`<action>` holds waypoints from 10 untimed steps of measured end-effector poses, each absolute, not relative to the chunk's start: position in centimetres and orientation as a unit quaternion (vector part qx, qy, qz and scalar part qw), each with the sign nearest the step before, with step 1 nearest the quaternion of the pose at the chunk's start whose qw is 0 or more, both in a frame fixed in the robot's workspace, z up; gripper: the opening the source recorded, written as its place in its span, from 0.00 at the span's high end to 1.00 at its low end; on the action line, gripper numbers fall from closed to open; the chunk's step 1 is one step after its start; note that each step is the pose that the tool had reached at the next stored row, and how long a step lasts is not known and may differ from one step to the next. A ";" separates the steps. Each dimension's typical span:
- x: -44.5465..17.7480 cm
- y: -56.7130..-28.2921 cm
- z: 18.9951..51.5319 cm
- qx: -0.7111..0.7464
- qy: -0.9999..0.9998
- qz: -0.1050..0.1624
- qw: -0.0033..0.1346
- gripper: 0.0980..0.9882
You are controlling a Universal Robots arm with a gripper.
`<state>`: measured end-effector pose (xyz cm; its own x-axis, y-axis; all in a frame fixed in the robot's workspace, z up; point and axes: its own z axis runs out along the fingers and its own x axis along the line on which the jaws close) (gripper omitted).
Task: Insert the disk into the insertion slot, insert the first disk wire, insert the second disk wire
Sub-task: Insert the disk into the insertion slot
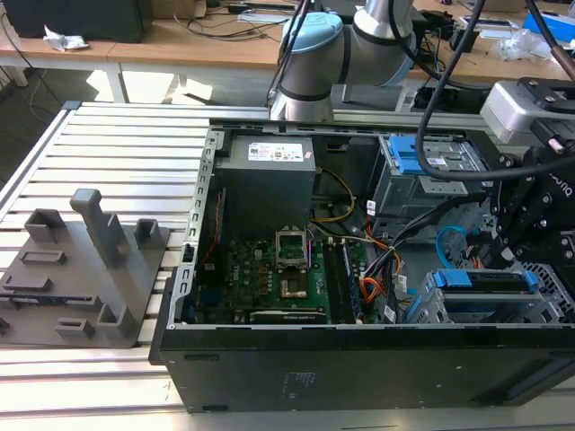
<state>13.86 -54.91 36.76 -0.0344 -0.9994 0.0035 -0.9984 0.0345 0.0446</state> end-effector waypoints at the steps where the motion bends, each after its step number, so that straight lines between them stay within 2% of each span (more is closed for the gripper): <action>1: 13.9 -54.9 36.6 0.695 -0.719 -0.015 0.017 0.99; 10: 13.9 -54.9 35.3 0.695 -0.719 -0.015 0.017 0.99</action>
<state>13.88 -54.91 35.35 -0.0344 -0.9994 0.0036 -0.9984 0.0345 0.0446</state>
